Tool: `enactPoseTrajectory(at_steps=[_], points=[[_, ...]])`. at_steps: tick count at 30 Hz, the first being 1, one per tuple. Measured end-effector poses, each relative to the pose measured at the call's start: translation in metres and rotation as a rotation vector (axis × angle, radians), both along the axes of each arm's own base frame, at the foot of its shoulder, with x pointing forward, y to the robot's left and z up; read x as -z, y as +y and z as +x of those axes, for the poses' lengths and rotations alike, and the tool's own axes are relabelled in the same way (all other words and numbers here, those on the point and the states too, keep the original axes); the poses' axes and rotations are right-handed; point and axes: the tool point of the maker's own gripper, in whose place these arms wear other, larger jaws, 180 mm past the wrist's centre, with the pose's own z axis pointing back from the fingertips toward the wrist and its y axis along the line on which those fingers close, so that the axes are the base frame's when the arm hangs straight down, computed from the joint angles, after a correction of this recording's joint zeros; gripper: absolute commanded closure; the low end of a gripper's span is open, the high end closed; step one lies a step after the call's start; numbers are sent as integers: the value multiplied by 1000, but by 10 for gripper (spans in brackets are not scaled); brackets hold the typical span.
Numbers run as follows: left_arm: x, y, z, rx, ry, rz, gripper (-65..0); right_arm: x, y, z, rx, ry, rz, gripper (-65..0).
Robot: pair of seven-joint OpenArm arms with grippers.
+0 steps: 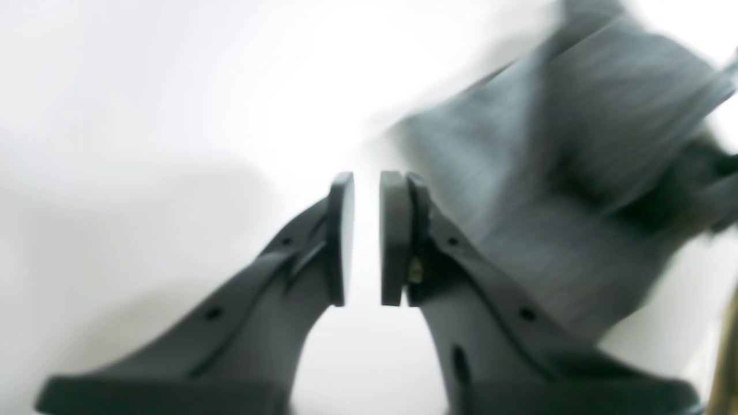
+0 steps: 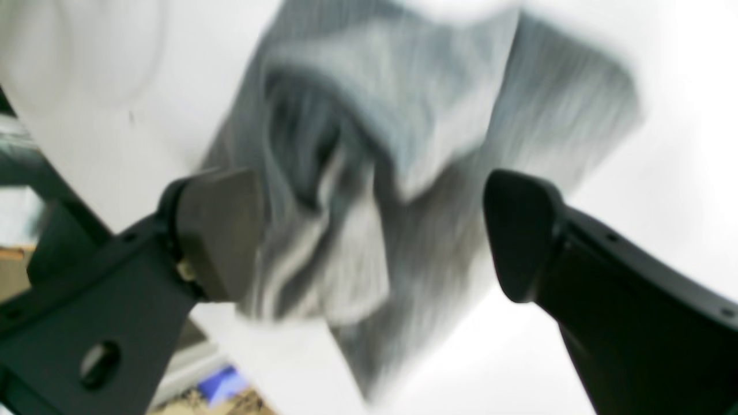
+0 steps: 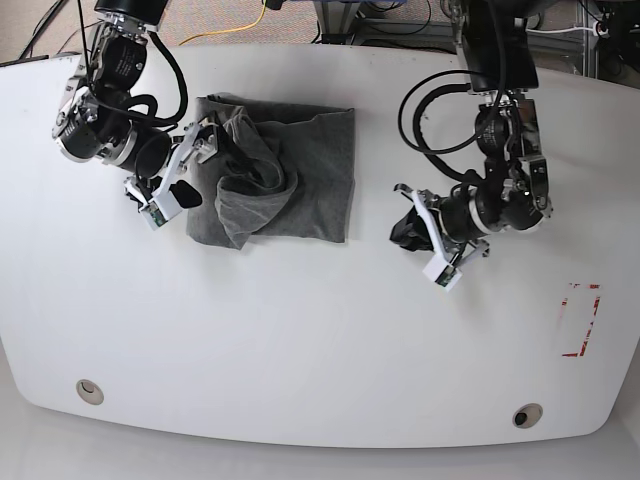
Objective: Layout the t-shirt on the table in an organized manner, then fold the t-shirt properly
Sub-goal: 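Release the cloth and lift both grippers off the folded bundle, then press and smooth the bundle's edge with the right gripper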
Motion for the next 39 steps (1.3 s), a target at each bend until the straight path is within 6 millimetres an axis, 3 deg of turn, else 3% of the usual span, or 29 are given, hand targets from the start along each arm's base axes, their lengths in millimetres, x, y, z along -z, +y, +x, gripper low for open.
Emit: enactPoseTrajectory(at_steps=[6, 12, 17, 19, 26, 33, 39], points=[[6, 25, -4, -2, 10, 62, -92, 7, 1, 14, 23, 22, 41, -585], [13, 54, -11, -53, 32, 97, -92, 32, 7, 19, 50, 112, 123, -583], [18, 69, -17, -106, 48, 90, -92, 41, 9, 23, 77, 129, 174, -566], [20, 72, -20, -116, 56, 87, -92, 42, 11, 25, 82, 129, 189, -514], [17, 83, -17, -130, 47, 102, -92, 39, 21, 28, 84, 118, 221, -2], [18, 83, -18, -130, 53, 104, -92, 35, 45, 27, 7, 113, 219, -19], [18, 81, -17, -125, 51, 100, -92, 13, 73, 27, -59, 45, 230, -16]])
